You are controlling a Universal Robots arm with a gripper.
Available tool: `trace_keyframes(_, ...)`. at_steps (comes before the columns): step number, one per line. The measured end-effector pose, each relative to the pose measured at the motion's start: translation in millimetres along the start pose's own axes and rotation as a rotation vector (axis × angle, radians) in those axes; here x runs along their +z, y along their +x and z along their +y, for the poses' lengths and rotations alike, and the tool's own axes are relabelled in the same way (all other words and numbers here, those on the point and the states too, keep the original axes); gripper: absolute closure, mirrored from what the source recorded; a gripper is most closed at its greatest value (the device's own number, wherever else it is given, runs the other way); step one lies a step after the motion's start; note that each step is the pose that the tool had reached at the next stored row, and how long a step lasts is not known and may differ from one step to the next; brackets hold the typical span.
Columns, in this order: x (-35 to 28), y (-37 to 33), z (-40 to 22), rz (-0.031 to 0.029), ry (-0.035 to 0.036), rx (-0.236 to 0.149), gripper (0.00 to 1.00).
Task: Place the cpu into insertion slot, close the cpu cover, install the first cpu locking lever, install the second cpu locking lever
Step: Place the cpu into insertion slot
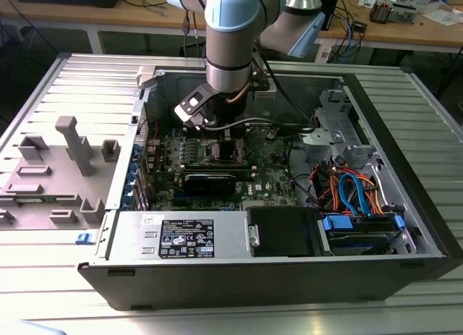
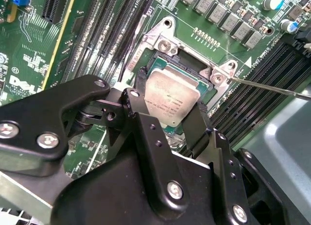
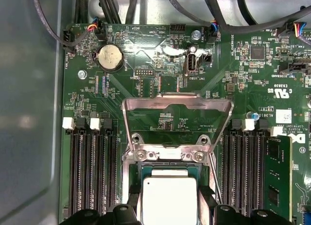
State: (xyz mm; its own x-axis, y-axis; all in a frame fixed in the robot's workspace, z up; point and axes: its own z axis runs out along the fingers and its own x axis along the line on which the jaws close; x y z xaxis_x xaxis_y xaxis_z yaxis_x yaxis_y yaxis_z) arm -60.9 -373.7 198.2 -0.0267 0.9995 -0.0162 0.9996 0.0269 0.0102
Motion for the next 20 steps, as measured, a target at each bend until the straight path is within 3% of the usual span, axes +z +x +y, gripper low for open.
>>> trace_keyframes(5, -1.3, -0.1, 0.2, -0.0003, 0.0002, 0.000, 0.38)
trace_keyframes(7, -11.6, -0.2, 0.3, 0.0000, 0.0000, 0.001, 0.38)
trace_keyframes(10, -18.0, 0.8, 0.5, 0.0001, -0.0001, 0.000, 0.38)
trace_keyframes(11, -18.2, 0.7, 1.3, 0.0000, 0.0011, 0.000, 0.53)
trace_keyframes(13, -18.2, 0.7, 3.4, -0.0002, 0.0042, 0.000, 0.58)
trace_keyframes(14, -18.2, 0.7, 4.6, -0.0009, 0.0055, 0.000, 0.71)
trace_keyframes(17, -19.6, 0.6, 5.0, -0.0049, 0.0055, -0.023, 0.89)
trace_keyframes(20, -25.8, 0.5, 5.1, -0.0054, 0.0049, -0.055, 0.89)
